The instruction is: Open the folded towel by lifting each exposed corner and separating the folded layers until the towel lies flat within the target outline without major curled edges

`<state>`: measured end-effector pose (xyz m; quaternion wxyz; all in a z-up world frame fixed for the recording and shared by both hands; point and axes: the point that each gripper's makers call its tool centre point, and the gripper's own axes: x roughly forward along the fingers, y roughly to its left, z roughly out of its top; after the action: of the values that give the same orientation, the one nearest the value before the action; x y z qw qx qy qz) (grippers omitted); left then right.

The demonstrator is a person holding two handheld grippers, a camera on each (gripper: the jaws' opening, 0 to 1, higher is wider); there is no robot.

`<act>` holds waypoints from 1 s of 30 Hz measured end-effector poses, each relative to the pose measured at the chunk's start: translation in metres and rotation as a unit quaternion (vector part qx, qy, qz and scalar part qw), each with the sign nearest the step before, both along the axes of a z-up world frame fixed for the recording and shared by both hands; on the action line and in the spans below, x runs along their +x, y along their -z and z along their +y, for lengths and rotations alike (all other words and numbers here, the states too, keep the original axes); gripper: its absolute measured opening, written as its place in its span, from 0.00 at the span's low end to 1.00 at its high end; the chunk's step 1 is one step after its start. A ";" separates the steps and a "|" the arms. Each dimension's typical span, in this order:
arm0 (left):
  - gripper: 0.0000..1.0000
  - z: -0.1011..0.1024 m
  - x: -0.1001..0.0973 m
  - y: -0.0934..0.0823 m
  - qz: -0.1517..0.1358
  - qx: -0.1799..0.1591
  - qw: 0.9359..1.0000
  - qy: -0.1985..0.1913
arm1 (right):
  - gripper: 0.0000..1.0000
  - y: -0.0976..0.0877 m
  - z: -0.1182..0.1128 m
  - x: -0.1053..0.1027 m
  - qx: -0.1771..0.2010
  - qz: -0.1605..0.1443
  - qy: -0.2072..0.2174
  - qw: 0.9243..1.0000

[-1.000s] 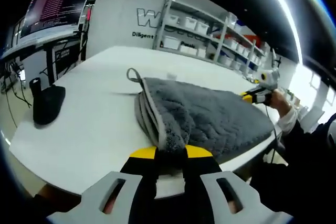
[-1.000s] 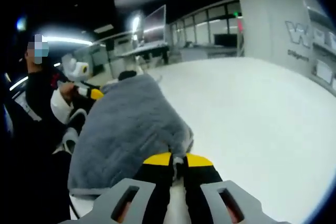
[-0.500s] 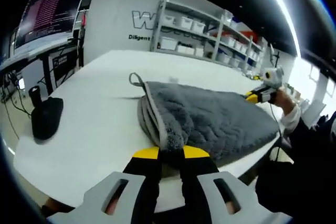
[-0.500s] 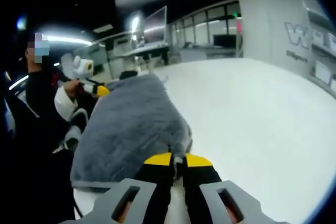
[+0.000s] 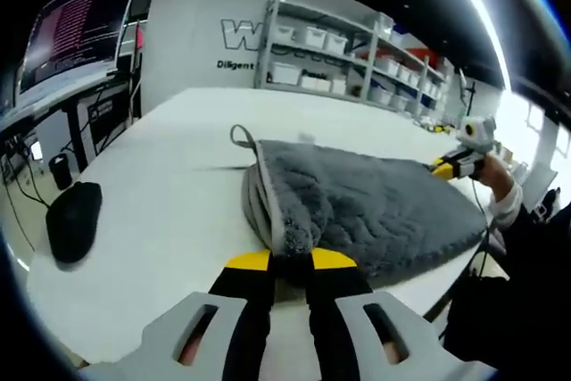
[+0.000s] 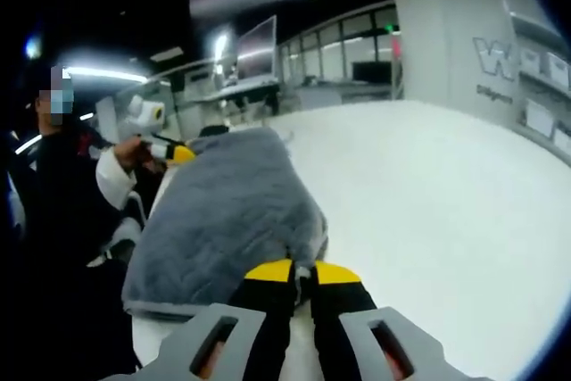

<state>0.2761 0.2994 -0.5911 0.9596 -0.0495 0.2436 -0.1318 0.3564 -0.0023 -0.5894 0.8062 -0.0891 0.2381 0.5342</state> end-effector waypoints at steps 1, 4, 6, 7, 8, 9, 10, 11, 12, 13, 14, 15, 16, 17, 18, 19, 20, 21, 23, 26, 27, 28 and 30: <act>0.13 0.000 0.002 0.000 -0.001 0.000 1.000 0.001 | 0.02 0.000 -0.001 -0.001 0.000 0.001 0.002 1.000; 0.13 0.001 0.007 0.000 0.000 0.000 1.000 0.005 | 0.02 0.000 -0.002 -0.003 0.004 0.002 0.006 1.000; 0.13 0.002 0.011 0.000 0.002 0.001 1.000 0.009 | 0.02 0.001 -0.003 -0.003 0.008 0.004 0.011 1.000; 0.13 0.002 0.013 -0.001 0.002 0.002 1.000 0.012 | 0.02 0.001 -0.003 -0.002 0.010 0.005 0.013 1.000; 0.13 0.003 0.015 -0.001 0.003 0.002 1.000 0.013 | 0.02 0.000 -0.004 -0.002 0.012 0.006 0.015 1.000; 0.13 0.004 0.016 -0.001 0.002 0.002 1.000 0.014 | 0.02 0.000 -0.004 -0.002 0.012 0.006 0.016 1.000; 0.13 0.004 0.018 -0.001 0.003 0.001 1.000 0.015 | 0.02 0.000 -0.004 -0.003 0.013 0.005 0.018 1.000; 0.13 0.004 0.019 -0.001 0.003 0.000 1.000 0.017 | 0.02 0.000 -0.004 -0.004 0.014 0.005 0.020 1.000; 0.13 0.004 0.020 -0.001 0.003 -0.002 1.000 0.019 | 0.02 0.000 -0.004 -0.005 0.015 0.006 0.021 1.000; 0.13 0.004 0.021 -0.001 0.003 -0.004 1.000 0.020 | 0.02 -0.001 -0.005 -0.006 0.017 0.007 0.022 1.000; 0.13 0.005 0.022 -0.001 0.004 -0.006 1.000 0.022 | 0.02 -0.001 -0.005 -0.007 0.019 0.008 0.024 0.999; 0.13 0.006 0.024 -0.002 0.004 -0.008 1.000 0.023 | 0.02 -0.001 -0.004 -0.008 0.020 0.009 0.025 0.999; 0.13 0.006 0.026 -0.002 0.004 -0.009 1.000 0.024 | 0.02 -0.001 -0.004 -0.008 0.021 0.009 0.025 0.999; 0.13 0.005 0.027 -0.003 0.004 -0.010 1.000 0.025 | 0.02 -0.001 -0.004 -0.009 0.023 0.010 0.026 0.999; 0.13 0.005 0.029 -0.003 0.004 -0.010 1.000 0.026 | 0.02 -0.002 -0.004 -0.010 0.024 0.012 0.026 0.999; 0.13 0.005 0.031 -0.004 0.004 -0.010 1.000 0.027 | 0.02 -0.002 -0.004 -0.010 0.025 0.013 0.026 0.999; 0.13 0.005 0.033 -0.004 0.004 -0.010 1.000 0.029 | 0.02 -0.002 -0.004 -0.011 0.025 0.014 0.027 0.999; 0.13 0.005 0.034 -0.005 0.003 -0.012 0.999 0.031 | 0.02 -0.002 -0.004 -0.012 0.026 0.014 0.027 0.999; 0.13 0.003 0.038 -0.010 -0.001 -0.020 0.999 0.035 | 0.02 -0.001 -0.003 -0.013 0.025 0.015 0.027 0.999; 0.13 0.004 0.043 -0.011 0.003 -0.013 0.999 0.042 | 0.02 -0.004 -0.002 -0.015 0.027 0.019 0.025 0.999; 0.13 0.004 0.044 -0.011 0.005 -0.012 0.999 0.044 | 0.02 -0.005 -0.002 -0.017 0.027 0.018 0.024 0.999; 0.13 0.004 0.046 -0.011 0.006 -0.011 0.999 0.046 | 0.02 -0.006 -0.001 -0.019 0.026 0.017 0.023 0.999; 0.13 0.004 0.048 -0.010 0.009 -0.012 0.999 0.050 | 0.02 -0.008 -0.001 -0.020 0.024 0.012 0.021 0.999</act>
<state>0.3242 0.3034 -0.5813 0.9490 -0.0501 0.2526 -0.1818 0.3360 -0.0031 -0.5811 0.8160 -0.0579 0.2369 0.5241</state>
